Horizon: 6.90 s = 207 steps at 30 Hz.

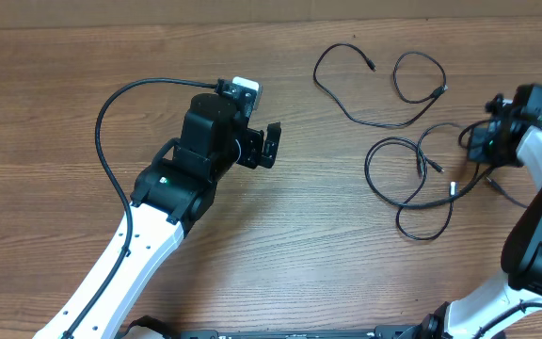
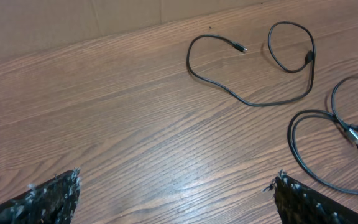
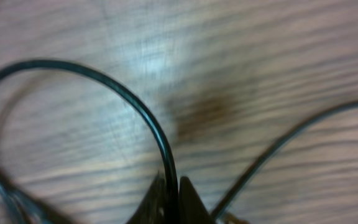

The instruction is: Untangle cables

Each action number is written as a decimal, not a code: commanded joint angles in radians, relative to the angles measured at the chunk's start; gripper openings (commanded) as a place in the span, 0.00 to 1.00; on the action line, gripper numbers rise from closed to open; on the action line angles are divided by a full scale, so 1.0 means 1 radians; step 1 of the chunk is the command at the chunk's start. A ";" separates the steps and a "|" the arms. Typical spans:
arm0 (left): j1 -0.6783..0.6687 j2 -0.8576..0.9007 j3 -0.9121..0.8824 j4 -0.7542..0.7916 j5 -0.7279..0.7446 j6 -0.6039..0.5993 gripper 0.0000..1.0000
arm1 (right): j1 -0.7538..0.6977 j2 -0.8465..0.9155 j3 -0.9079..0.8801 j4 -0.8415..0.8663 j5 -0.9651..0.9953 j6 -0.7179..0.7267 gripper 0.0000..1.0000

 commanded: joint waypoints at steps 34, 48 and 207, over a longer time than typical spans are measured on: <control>-0.004 0.006 0.002 0.002 0.258 -0.014 1.00 | 0.179 -0.314 1.305 -0.616 0.155 0.283 0.04; -0.168 0.022 0.005 -0.062 0.270 0.200 1.00 | 0.138 -0.278 1.373 -0.675 0.322 0.278 0.04; -0.210 0.408 0.840 -0.423 0.455 -0.178 0.04 | -0.291 -0.018 1.229 -0.641 -0.028 0.360 0.04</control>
